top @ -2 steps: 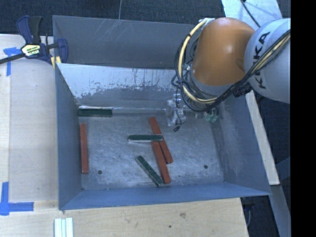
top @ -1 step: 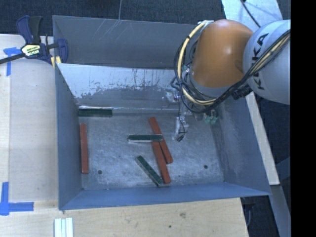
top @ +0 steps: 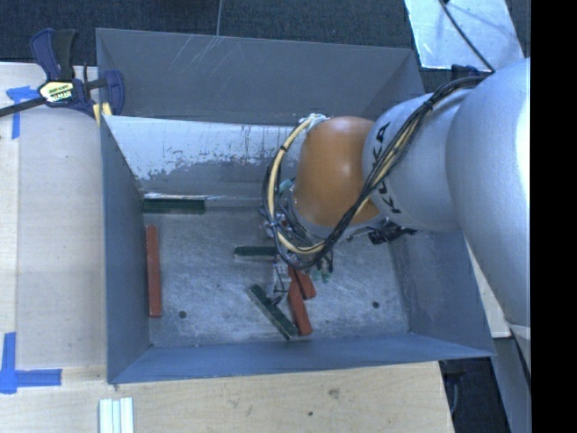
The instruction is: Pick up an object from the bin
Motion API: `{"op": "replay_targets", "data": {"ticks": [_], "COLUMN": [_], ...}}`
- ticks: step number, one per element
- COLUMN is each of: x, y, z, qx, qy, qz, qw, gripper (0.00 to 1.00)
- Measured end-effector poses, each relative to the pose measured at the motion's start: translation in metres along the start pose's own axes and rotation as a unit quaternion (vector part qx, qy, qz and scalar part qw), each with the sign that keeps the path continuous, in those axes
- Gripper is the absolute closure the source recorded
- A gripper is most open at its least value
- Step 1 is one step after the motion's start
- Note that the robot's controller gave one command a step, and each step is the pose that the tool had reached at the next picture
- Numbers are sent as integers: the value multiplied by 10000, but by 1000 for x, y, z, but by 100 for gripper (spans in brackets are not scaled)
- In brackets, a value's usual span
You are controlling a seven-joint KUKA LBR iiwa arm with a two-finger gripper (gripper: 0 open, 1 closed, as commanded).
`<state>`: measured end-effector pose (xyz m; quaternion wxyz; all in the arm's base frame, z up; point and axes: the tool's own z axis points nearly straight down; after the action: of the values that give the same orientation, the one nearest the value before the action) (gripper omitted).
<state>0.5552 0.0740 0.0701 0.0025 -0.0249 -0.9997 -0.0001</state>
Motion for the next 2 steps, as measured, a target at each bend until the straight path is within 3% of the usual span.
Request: {"op": "replay_targets", "data": {"ticks": [1, 2], "x": [-3, -41], "y": [-1, -31], "z": [-4, -55], "qx": [-2, 3], "qy": [-38, -80], "qz": [13, 12], "qw": [10000, 10000], "gripper": [100, 100]}}
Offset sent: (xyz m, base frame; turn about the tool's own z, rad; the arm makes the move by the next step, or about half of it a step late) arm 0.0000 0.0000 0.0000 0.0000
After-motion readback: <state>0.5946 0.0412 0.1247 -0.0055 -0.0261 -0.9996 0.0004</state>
